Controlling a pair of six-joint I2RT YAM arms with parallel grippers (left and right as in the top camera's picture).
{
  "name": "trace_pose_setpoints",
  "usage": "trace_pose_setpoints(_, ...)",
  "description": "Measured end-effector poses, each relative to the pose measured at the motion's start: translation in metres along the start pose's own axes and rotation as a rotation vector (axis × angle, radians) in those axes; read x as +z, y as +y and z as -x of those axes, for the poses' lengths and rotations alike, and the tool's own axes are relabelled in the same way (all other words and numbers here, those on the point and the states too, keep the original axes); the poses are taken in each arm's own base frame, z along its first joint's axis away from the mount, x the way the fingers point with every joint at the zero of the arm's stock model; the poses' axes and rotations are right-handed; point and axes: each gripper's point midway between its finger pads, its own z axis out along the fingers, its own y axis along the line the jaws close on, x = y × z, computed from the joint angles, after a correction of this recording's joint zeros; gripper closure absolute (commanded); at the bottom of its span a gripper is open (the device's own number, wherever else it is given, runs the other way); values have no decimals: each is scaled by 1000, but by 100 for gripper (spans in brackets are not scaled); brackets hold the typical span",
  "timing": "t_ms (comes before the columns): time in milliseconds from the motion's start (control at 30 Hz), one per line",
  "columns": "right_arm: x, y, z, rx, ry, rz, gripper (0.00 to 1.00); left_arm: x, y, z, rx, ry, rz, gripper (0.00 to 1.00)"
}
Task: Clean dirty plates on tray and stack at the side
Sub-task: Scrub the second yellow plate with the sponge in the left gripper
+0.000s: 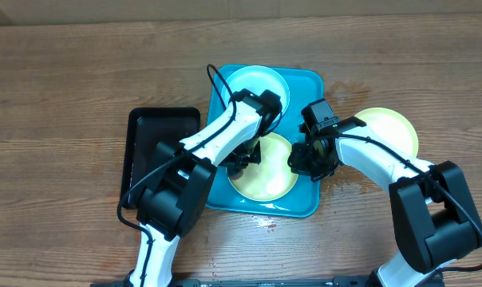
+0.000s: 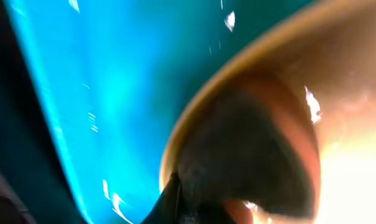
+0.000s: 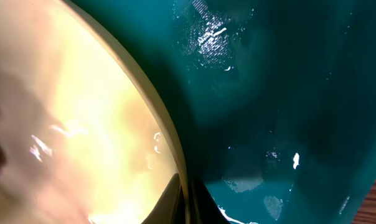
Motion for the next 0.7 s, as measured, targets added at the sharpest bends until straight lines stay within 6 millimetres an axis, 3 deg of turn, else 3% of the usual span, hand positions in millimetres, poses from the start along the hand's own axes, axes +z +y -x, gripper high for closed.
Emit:
trace_pose_setpoints(133,0,0,0,0,0,0,96,-1,-11,17,-28,-46,-69,96)
trace_pose_setpoints(367,-1,-7,2,16,-7,-24,96,-6,-64,31,-52,-36,-406,96)
trace_pose_setpoints(533,-1,-8,2,18,-7,-26,96,-16,-96,12,6,35,-569,96)
trace_pose_setpoints(700,-1,-8,2,18,-6,-26,96,-17,-110,-28,96,162,-603,96)
